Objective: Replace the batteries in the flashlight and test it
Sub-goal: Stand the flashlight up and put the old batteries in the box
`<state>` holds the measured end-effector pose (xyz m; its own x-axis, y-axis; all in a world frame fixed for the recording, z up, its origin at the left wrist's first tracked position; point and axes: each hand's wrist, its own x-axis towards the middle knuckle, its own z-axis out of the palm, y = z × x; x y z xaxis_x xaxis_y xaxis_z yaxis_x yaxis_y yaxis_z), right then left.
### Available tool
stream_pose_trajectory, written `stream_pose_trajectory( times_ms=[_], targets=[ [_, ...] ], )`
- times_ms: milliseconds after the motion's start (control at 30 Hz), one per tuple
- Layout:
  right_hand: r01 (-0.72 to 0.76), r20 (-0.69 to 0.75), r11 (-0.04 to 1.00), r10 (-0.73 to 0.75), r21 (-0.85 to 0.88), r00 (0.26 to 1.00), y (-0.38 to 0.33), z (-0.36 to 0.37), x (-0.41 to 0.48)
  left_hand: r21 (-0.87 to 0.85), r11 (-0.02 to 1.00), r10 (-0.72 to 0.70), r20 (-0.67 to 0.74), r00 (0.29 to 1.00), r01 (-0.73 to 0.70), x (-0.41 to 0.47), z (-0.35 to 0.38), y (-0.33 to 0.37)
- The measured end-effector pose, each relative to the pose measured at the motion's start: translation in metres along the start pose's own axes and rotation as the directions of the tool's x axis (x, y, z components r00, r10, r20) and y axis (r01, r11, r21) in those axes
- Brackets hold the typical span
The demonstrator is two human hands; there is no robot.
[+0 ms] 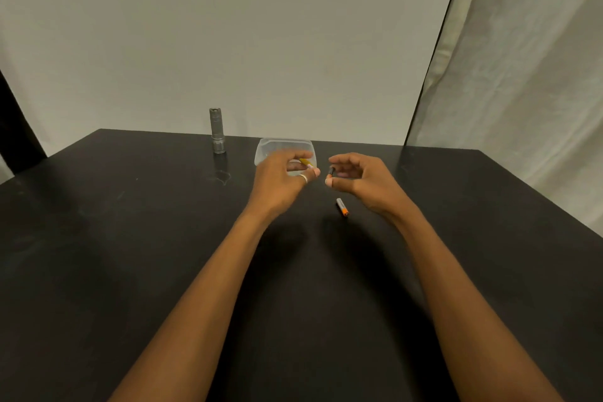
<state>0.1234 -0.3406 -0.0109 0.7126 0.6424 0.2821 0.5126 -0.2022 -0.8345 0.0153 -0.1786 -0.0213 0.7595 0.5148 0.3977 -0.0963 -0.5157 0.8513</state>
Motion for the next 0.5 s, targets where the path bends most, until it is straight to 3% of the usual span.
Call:
stream_pose_trajectory(
  times_ms=[233,500],
  targets=[
    [-0.006,-0.139,1.000,0.006,0.003,0.990,-0.031,0.019,0.056,0.361,0.931,0.042,0.051,0.998,-0.057,0.059,-0.025,0.006],
    [-0.059,-0.067,0.968,0.044,-0.243,0.997,-0.023,0.045,0.116,0.554,0.832,-0.014,0.069,0.997,-0.027,0.116,-0.019,-0.028]
  ],
)
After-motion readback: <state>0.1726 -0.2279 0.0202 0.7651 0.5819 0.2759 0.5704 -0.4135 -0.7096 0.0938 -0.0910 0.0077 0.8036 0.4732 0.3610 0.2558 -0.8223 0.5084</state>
